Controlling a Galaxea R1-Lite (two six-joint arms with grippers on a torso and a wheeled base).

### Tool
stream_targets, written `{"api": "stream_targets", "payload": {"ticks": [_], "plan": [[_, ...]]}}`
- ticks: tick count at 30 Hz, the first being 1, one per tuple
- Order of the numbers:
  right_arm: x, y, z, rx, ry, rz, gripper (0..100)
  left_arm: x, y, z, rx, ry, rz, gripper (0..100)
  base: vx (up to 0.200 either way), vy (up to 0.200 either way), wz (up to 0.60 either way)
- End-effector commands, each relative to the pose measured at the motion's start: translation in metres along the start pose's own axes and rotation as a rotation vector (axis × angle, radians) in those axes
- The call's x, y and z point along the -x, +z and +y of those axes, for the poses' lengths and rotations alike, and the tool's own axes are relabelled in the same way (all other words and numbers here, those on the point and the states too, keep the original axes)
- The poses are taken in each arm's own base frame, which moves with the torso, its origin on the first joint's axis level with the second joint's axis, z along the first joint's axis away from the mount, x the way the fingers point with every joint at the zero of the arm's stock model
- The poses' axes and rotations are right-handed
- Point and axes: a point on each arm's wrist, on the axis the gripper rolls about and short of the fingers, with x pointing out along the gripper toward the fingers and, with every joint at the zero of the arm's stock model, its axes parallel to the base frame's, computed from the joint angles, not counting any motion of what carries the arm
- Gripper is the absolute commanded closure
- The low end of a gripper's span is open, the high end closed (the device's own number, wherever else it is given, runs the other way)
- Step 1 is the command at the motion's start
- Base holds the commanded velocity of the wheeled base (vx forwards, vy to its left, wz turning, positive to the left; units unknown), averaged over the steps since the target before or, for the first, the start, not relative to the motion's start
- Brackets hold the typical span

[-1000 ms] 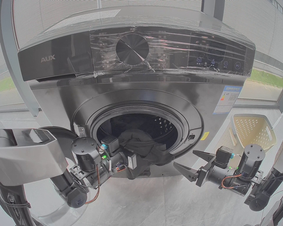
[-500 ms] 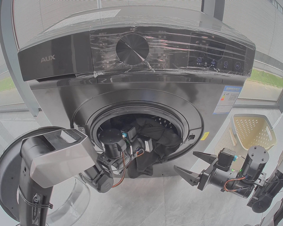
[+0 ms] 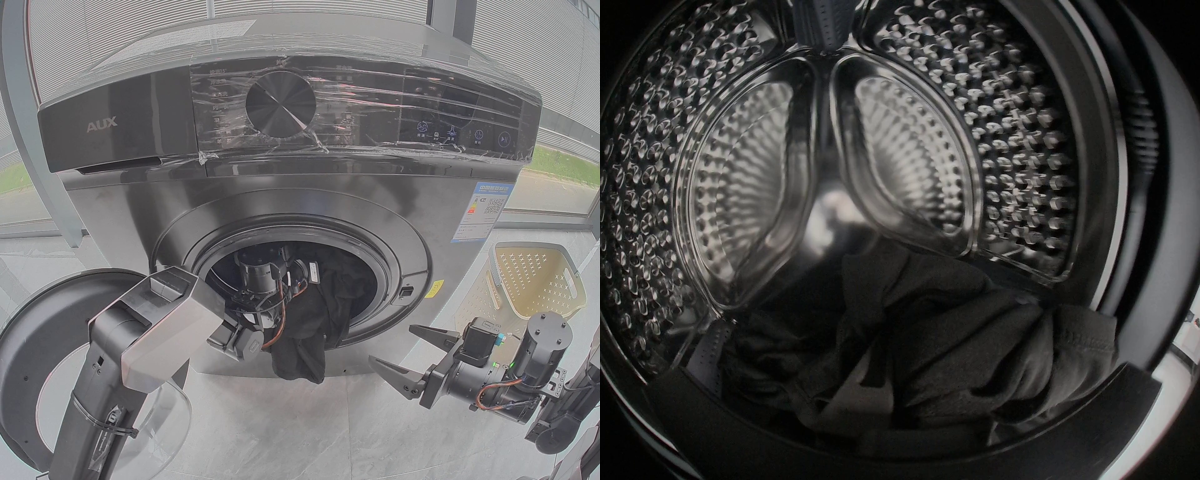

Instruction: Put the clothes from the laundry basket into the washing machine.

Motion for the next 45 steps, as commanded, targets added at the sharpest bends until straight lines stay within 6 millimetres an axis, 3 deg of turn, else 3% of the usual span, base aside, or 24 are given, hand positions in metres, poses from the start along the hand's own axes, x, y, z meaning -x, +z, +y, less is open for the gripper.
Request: {"api": "stream_targets", "payload": {"ticks": [1, 11, 12, 14, 16, 20, 25, 31, 35, 44, 45], "plan": [[0.001, -0.002, 0.001, 0.000, 0.005, 0.009, 0, -0.027, -0.019, 0.027, -0.020, 0.105, 0.001, 100, 0.000, 0.000, 0.00], [0.002, -0.003, 0.002, 0.000, 0.008, 0.015, 0, -0.036, -0.024, 0.033, -0.019, 0.148, -0.003, 100, 0.000, 0.000, 0.00], [0.002, -0.003, 0.002, 0.000, 0.008, 0.015, 0, -0.036, -0.023, 0.033, -0.019, 0.147, -0.004, 0, 0.000, 0.000, 0.00], [0.001, -0.003, 0.002, 0.000, 0.008, 0.014, 0, -0.032, -0.024, 0.032, -0.017, 0.149, 0.013, 0, 0.000, 0.000, 0.00], [0.002, -0.003, 0.002, 0.000, 0.008, 0.015, 0, -0.025, -0.009, 0.029, -0.021, 0.146, 0.029, 0, 0.000, 0.000, 0.00], [0.001, -0.003, 0.002, 0.000, 0.008, 0.017, 0, 0.000, 0.003, 0.019, -0.035, 0.114, 0.160, 0, 0.000, 0.000, 0.00], [0.001, -0.003, 0.002, 0.000, 0.008, 0.017, 0, 0.032, 0.005, 0.008, -0.040, 0.018, 0.334, 0, 0.000, 0.000, 0.00], [0.002, -0.004, 0.003, 0.000, 0.010, 0.019, 0, 0.057, -0.028, 0.007, -0.045, -0.051, 0.500, 0, 0.000, 0.000, 0.00], [0.002, -0.004, 0.003, 0.000, 0.011, 0.018, 0, 0.054, -0.047, 0.010, -0.052, -0.044, 0.530, 0, 0.000, 0.000, 0.00], [0.002, -0.003, 0.003, 0.001, 0.015, 0.011, 0, 0.052, -0.061, 0.014, -0.075, -0.038, 0.551, 0, 0.000, 0.000, 0.00], [0.002, -0.003, 0.004, 0.001, 0.018, 0.011, 0, 0.052, -0.062, 0.014, -0.077, -0.037, 0.554, 100, 0.000, 0.000, 0.00]]}}
